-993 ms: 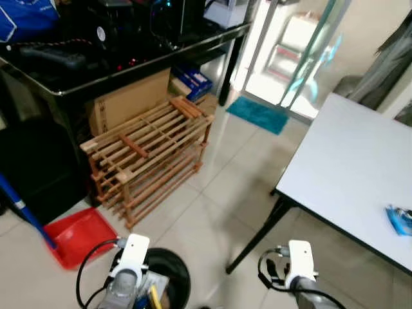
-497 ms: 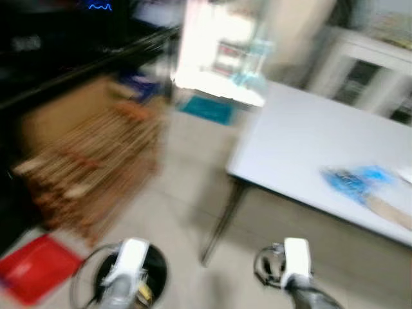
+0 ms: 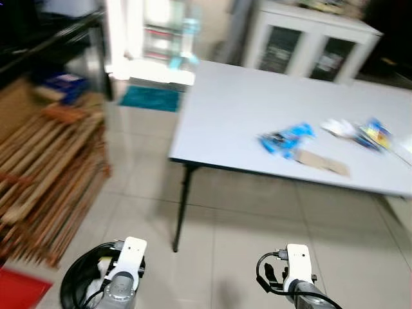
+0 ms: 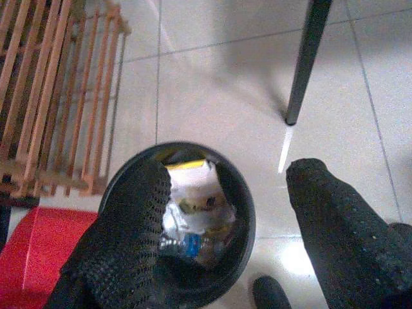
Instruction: Picking trash to rubbish bin
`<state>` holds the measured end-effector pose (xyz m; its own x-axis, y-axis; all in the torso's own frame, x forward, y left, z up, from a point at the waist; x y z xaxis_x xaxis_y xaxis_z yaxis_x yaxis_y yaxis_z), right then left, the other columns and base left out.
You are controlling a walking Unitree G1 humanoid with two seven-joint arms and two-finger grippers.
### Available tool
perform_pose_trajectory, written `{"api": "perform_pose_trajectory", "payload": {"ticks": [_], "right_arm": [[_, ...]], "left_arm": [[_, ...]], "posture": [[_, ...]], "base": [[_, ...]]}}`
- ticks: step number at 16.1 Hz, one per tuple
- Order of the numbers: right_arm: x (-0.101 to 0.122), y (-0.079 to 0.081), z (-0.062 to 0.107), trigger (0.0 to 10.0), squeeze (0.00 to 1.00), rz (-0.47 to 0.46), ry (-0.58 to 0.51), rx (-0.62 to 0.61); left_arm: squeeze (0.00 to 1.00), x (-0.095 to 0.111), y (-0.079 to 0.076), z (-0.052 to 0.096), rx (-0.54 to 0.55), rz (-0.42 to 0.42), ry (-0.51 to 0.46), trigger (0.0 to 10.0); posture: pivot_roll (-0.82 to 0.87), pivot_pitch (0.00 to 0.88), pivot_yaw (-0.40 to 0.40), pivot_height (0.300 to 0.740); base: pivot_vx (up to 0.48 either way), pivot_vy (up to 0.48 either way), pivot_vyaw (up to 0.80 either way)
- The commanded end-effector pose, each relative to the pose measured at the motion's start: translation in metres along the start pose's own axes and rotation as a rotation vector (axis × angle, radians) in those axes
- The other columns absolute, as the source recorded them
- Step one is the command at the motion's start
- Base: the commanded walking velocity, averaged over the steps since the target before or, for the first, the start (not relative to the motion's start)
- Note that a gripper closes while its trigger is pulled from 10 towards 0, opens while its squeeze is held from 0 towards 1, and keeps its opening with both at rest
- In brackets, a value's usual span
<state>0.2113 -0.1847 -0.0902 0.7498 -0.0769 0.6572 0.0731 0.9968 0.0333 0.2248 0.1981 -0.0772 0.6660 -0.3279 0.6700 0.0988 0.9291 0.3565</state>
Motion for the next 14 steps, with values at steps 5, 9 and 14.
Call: {"api": "perform_pose_trajectory", "payload": {"ticks": [5,9,14], "right_arm": [[0.0036,-0.005,-0.0001,10.0,0.0,0.005,-0.011,-0.007],[0.0043,-0.004,0.0001,10.0,0.0,-0.006,-0.023,-0.003],[0.0071,-0.0016,-0.0007,10.0,0.0,-0.005,-0.03,0.007]], "left_arm": [[0.0,0.0057,-0.006,-0.0002,-0.014,0.017,-0.022,10.0],[0.0,0.0033,-0.0067,0.0002,-0.014,-0.006,-0.011,10.0],[0.0,0.0011,-0.0047,0.0001,0.0,-0.029,0.005,10.0]], "posture": [[-0.03,0.034,-0.142,0.74],[-0.03,0.035,-0.142,0.74],[-0.03,0.035,-0.143,0.74]], "base": [[0.0,0.0,-0.7],[0.0,0.0,-0.62],[0.0,0.0,0.0]]}}
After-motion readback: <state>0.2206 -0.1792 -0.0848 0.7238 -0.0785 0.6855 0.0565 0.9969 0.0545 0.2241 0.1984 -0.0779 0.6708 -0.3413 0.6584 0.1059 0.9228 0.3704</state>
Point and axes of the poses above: a point about 5 cm out from each wrist's last joint towards the gripper, its own z axis pointing back from the gripper into the wrist, its own x axis along the axis of the wrist's last joint, y = z × x, the point moved 2 cm from there along -z, pointing out of the wrist towards the gripper, and after that the axes turned 1 degree about -z, right-handed, at the moved point
